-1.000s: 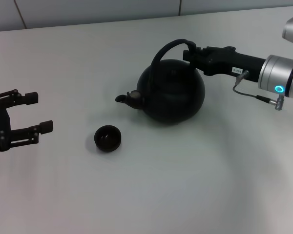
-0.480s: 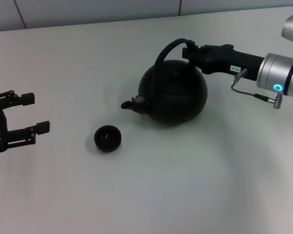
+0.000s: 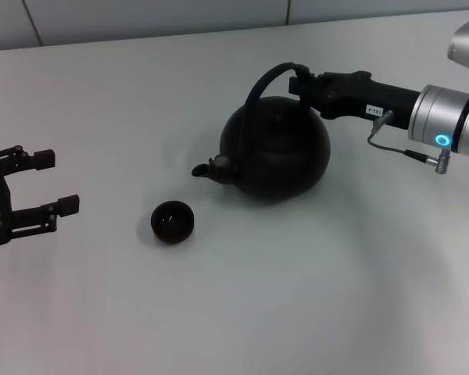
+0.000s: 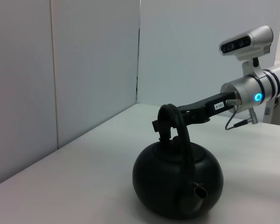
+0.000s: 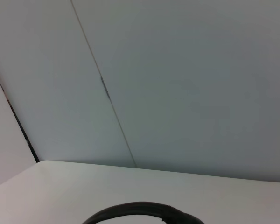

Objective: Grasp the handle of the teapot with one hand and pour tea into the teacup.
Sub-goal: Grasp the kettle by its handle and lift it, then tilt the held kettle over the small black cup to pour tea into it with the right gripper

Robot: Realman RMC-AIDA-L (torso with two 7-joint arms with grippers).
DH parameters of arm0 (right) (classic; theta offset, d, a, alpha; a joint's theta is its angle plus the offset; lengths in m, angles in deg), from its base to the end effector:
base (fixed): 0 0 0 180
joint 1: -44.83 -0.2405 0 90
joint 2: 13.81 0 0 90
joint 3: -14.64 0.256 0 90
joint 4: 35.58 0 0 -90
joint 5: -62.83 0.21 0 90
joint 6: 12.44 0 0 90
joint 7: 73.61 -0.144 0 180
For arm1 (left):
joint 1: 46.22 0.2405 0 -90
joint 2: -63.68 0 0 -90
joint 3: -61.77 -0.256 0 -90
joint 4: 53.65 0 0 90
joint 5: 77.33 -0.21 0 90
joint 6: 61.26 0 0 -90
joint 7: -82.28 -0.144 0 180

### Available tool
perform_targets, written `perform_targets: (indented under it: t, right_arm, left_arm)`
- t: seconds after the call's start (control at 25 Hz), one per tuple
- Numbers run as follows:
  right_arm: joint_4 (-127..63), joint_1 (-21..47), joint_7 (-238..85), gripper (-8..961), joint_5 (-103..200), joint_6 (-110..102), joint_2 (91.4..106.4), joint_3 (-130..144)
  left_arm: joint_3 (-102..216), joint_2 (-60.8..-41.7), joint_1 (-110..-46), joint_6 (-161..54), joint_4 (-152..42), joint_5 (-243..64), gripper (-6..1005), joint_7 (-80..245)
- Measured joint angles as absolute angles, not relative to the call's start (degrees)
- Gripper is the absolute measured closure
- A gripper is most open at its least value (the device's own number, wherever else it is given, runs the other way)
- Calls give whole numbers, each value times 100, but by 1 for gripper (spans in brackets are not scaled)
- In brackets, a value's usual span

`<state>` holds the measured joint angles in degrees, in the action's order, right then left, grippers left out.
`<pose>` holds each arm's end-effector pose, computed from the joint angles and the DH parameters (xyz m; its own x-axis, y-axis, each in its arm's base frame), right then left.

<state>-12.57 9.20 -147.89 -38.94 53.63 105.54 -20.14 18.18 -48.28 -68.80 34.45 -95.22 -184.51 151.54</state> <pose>0.2725 0.3818 -0.0179 0.6346 -0.3786 -0.6738 -0.7056 -0.6395 -0.3052 -0.2965 0.3040 0.0579 0.8711 0.1584 0.4649 0.3072 -0.9143 -0.2640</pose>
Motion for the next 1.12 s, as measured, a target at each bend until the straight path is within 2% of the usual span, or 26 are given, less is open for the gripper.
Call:
perform_targets:
  t: [1.12]
  right_arm:
    - [199,913,-15128,797,-3948,5118,10555,-3819]
  left_arm:
    - [1822,-4863,-6818,3477,-9530,-18451,214,15215]
